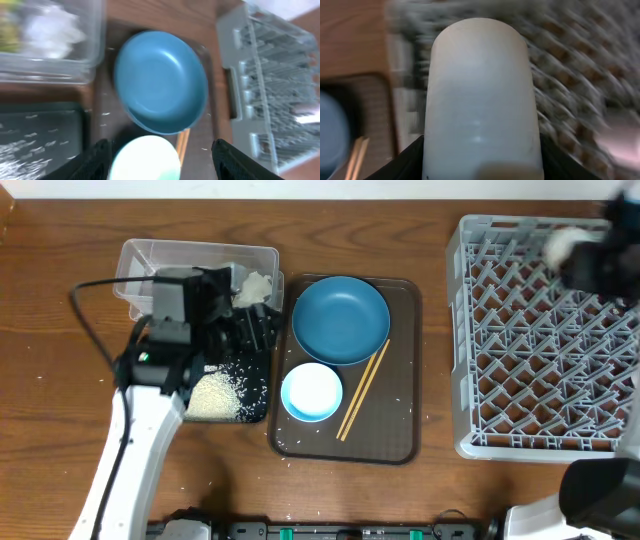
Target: Sort waste into correct bins and load items into the dishwasher rack
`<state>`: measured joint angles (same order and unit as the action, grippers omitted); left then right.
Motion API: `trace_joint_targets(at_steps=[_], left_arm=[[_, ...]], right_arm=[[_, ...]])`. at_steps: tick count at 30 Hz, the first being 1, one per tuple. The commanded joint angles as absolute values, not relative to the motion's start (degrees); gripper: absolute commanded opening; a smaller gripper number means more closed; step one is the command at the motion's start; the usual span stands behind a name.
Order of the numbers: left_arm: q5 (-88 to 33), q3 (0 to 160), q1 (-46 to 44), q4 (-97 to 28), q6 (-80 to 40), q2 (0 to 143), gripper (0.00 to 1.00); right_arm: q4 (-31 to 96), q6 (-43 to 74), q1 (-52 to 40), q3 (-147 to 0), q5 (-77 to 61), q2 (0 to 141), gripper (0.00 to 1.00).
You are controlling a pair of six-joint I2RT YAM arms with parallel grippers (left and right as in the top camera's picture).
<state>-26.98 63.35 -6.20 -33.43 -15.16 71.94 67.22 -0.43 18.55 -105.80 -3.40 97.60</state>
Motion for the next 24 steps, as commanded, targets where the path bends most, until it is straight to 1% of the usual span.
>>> trace_joint_targets(at_steps=[1,6,9,20,21,22,24], left_arm=[[-18.9,63.6,-6.2,-34.6,-13.3,71.2,0.67],[-18.8,63.6,-6.2,-35.2,-13.3,71.3,0.67],[-18.8,63.6,-6.2,-35.1,-13.3,71.5,0.67],[-18.8,63.6,-6.2,-35.8,-13.3,71.5,0.67],[-18.8,63.6,-6.2,-35.8,-13.3,71.5,0.67],[-18.8,63.6,-6.2,-35.8,-13.3,71.5,0.67],[-18.8,63.6,-6.2,-35.8,-13.3,71.5,0.67]], right_arm=[[68.9,6.6,23.9,-106.5,3.3,98.1,0.01],[69.6,7.3,31.6,-106.5,4.0,100.3,0.01],[70.3,7.2,34.3,-106.5,3.6,102.6,0.01],[69.9,7.2,37.3,-106.5,2.1,112.8,0.02],[69.3,7.2,37.3,-106.5,2.1,113.6,0.04],[68.9,7.2,37.4,-106.5,2.1,114.1,0.08],[68.3,7.2,37.4,-106.5,1.5,115.2,0.19]])
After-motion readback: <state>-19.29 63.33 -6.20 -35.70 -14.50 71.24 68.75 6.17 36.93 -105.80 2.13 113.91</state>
